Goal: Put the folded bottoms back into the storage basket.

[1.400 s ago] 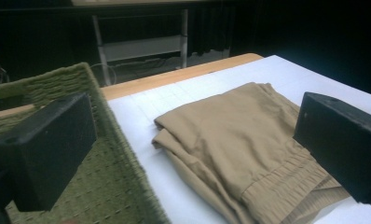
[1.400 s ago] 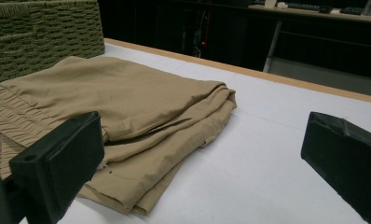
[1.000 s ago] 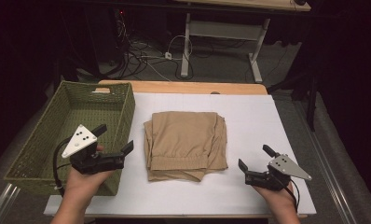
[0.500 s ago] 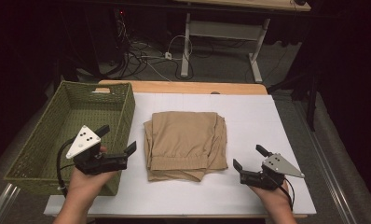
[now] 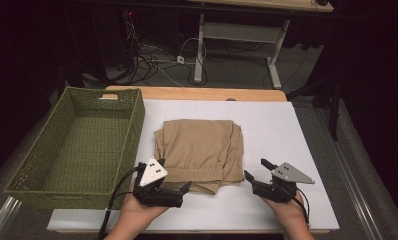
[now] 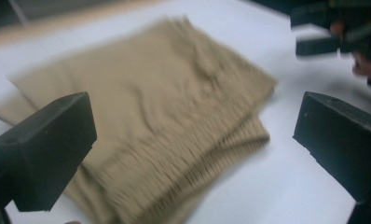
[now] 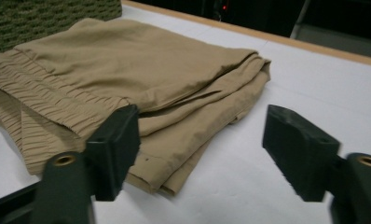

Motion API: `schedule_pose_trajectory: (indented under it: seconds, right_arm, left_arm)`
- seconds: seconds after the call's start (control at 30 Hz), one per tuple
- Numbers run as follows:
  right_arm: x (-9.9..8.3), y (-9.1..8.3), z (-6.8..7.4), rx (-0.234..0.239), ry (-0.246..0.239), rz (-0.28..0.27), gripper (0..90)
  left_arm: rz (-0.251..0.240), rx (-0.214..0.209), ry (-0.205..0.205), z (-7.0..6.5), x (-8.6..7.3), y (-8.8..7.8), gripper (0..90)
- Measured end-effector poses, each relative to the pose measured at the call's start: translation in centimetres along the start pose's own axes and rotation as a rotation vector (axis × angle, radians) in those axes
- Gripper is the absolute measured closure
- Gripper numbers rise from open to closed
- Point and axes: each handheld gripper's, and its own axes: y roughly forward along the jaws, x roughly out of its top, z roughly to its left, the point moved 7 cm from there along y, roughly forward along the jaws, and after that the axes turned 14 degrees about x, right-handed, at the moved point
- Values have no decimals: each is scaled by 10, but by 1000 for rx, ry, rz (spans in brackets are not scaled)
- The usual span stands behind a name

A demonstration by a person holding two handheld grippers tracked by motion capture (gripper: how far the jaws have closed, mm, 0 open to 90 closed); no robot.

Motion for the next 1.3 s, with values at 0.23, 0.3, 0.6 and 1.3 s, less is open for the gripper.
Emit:
schedule_pose_trajectory:
  seconds: [0.23, 0.3, 0.6, 1.3]
  right_arm:
    - [-12, 30, 3, 52, 43, 122, 495]
    - [-16, 37, 1, 53, 46, 165, 524]
    - [-27, 52, -5, 63, 101, 287, 531]
    - [-39, 24, 29, 104, 36, 286, 832]
  left_arm:
    - [126, 70, -24, 8, -36, 24, 22]
    - [113, 91, -30, 13, -40, 23, 95]
    - [207, 164, -51, 28, -65, 27, 413]
    - [229, 96, 61, 15, -65, 4, 834]
